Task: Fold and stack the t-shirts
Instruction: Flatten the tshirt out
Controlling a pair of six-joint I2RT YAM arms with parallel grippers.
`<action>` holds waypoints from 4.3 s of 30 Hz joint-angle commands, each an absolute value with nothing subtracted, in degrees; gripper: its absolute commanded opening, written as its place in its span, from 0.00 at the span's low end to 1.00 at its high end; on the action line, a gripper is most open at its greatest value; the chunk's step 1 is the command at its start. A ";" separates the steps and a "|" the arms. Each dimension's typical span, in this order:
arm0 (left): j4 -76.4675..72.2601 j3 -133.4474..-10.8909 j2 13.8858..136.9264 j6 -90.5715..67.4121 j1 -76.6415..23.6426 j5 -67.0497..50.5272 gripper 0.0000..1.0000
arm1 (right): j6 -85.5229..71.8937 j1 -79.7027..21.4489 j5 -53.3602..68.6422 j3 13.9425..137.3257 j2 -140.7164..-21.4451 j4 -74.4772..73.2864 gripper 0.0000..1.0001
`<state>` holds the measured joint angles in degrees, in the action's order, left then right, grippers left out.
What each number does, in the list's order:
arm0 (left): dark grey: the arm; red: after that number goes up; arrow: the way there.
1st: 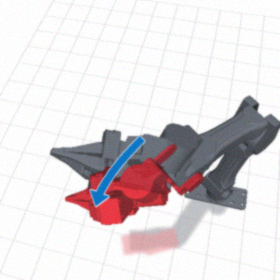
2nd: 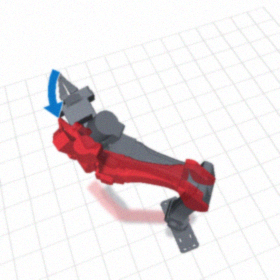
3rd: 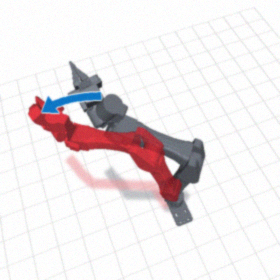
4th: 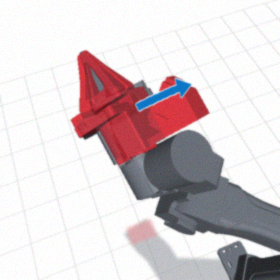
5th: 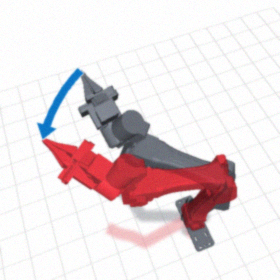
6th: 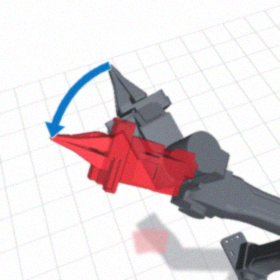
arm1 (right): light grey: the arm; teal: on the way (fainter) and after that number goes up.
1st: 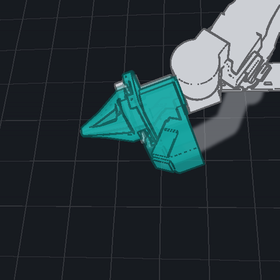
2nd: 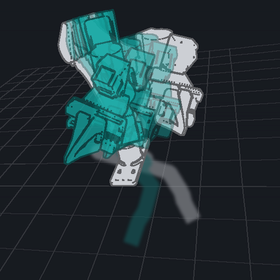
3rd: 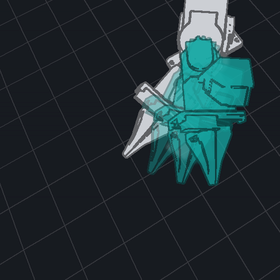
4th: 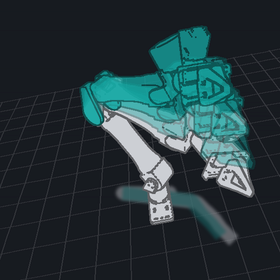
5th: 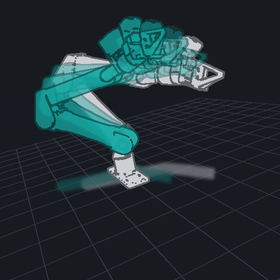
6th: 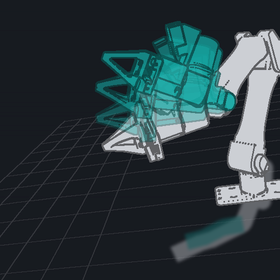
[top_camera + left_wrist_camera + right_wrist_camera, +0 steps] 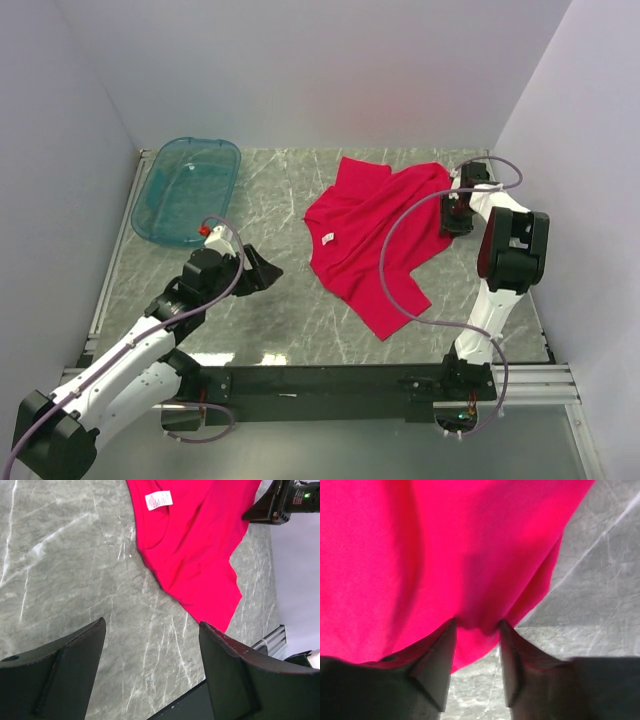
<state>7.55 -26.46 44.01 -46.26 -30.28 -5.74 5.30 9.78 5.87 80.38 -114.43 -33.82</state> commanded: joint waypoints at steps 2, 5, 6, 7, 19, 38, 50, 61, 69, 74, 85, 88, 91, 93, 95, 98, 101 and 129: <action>6.59 -26.19 44.91 -45.97 -30.32 -5.54 0.81 | 5.35 10.28 5.01 81.48 -115.49 -35.68 0.30; 6.59 -26.19 45.17 -45.70 -30.32 -5.36 0.81 | 7.72 10.81 4.05 77.80 -112.43 -35.77 0.05; 6.59 -26.28 45.18 -45.53 -30.32 -5.27 0.81 | 8.60 10.98 3.26 76.13 -110.76 -35.68 0.00; 6.85 -26.37 45.18 -45.35 -30.32 -5.01 0.81 | 9.57 11.77 2.56 71.59 -108.65 -35.34 0.00; -4.29 -27.76 56.65 -44.57 -30.32 -7.99 0.81 | 27.95 16.26 -0.10 47.18 -68.21 -46.58 0.39; 10.19 -93.14 123.21 -30.85 -29.27 -7.65 0.75 | 22.50 17.93 23.99 52.03 -77.16 -40.43 0.52; 18.02 -110.21 137.20 -26.37 -29.09 -10.69 0.61 | 22.50 20.74 27.42 52.91 -78.66 -39.81 0.52; 17.32 -93.62 124.38 -27.50 -26.73 -3.44 0.00 | 22.24 22.32 28.74 56.07 -79.63 -40.69 0.52; 15.47 -79.71 110.30 -29.89 -18.11 2.56 0.00 | 21.36 22.41 27.33 59.85 -82.17 -39.02 0.52; 16.17 -80.86 111.36 -29.00 -18.02 -1.04 0.00 | 20.22 21.19 26.98 65.72 -91.04 -39.02 0.52; 15.64 -79.10 110.39 -28.92 -17.93 -2.46 0.00 | 14.15 15.12 21.62 72.60 -104.41 -37.53 0.52; 15.47 -78.84 110.04 -28.92 -17.76 -2.37 0.00 | 15.38 15.12 21.80 70.76 -104.07 -38.49 0.34; 15.12 -78.49 109.51 -29.18 -17.49 -2.29 0.00 | 17.31 15.38 22.15 68.48 -101.26 -39.55 0.08; 15.12 -78.22 109.08 -29.27 -17.23 -2.29 0.00 | 19.06 15.82 22.24 65.49 -97.41 -40.16 0.00; 14.77 -77.52 108.29 -29.35 -16.96 -2.55 0.00 | 20.30 16.00 20.84 62.07 -94.15 -40.87 0.00; 14.50 -77.34 107.93 -29.44 -16.88 -3.25 0.00 | 20.57 17.14 17.41 59.85 -88.69 -38.85 0.22; 14.33 -77.52 107.76 -29.79 -16.87 -4.39 0.00 | 18.99 17.49 19.32 62.74 -90.69 -38.76 0.44; 14.24 -75.85 105.91 -29.71 -15.47 -6.32 0.00 | 35.86 22.85 17.13 53.17 -76.20 -56.52 0.55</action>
<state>15.57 -75.75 109.30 -29.63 -15.81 -4.89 33.36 20.56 18.44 52.88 -76.82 -55.79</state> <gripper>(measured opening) 0.013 0.511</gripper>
